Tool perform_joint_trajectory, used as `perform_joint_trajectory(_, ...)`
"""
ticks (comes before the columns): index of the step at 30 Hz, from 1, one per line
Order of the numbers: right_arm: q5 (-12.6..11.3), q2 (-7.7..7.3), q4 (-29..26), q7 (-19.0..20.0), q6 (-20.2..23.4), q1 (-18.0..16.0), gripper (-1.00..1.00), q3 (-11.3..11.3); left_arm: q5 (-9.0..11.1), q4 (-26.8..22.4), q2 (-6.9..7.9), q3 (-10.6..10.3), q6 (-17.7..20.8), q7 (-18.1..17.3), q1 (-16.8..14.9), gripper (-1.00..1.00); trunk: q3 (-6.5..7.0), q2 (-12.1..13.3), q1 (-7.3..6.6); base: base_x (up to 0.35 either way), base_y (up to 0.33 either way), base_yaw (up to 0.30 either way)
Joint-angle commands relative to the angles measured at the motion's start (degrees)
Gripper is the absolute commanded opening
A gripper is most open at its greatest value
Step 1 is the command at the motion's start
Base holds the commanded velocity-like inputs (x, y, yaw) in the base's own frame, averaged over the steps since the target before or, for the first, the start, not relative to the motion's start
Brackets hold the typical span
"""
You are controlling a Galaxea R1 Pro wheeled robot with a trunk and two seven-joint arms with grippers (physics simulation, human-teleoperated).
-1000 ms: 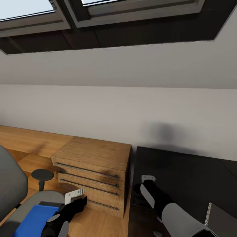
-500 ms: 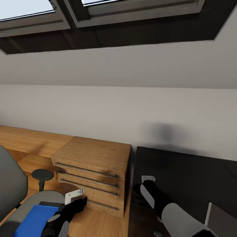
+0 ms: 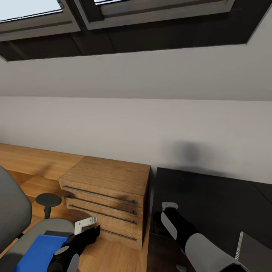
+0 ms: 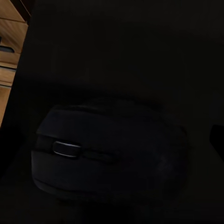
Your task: In the bedroom, organize the workspace by keeping the computer under the desk, ensuring the monitor is on the desk, placing the keyboard on the desk next to the monitor, placing the mouse on the desk next to the keyboard, moving the folder from the swivel chair onto the desk next to the mouse, stacking the notebook on top of the folder with the pen on top of the notebook, and positioning the swivel chair next to the desk.
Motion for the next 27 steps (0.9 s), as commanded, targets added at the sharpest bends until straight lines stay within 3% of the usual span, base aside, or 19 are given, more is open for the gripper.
perform_joint_trajectory(1,-0.6,-0.05,0.0,-0.5,0.2,0.0,1.00,0.4,0.6,-0.1,-0.01,0.0,0.2,0.4,0.0,1.00,-0.25,-0.4,0.22,0.000,0.000,0.000)
perform_joint_trajectory(5,-0.6,-0.07,0.0,-0.5,0.2,0.0,1.00,0.4,0.6,-0.1,-0.01,0.0,0.2,0.4,0.0,1.00,-0.97,-2.1,1.10,0.000,0.000,0.000)
perform_joint_trajectory(16,-0.6,-0.10,0.0,-0.6,0.2,0.0,1.00,0.4,0.6,-0.1,-0.01,0.0,0.2,0.4,0.0,1.00,-0.97,-2.1,1.10,0.000,0.000,0.000)
perform_joint_trajectory(21,-0.6,-0.09,0.0,-0.6,0.2,0.0,1.00,0.4,0.6,-0.1,-0.01,0.0,0.2,0.4,0.0,1.00,-1.87,-4.1,2.20,0.000,0.000,0.000)
perform_joint_trajectory(27,-0.6,-0.12,0.0,-0.6,0.2,0.0,1.00,0.4,0.7,-0.1,-0.01,0.0,0.3,0.4,0.0,1.00,-1.87,-4.1,2.20,0.000,0.000,0.000)
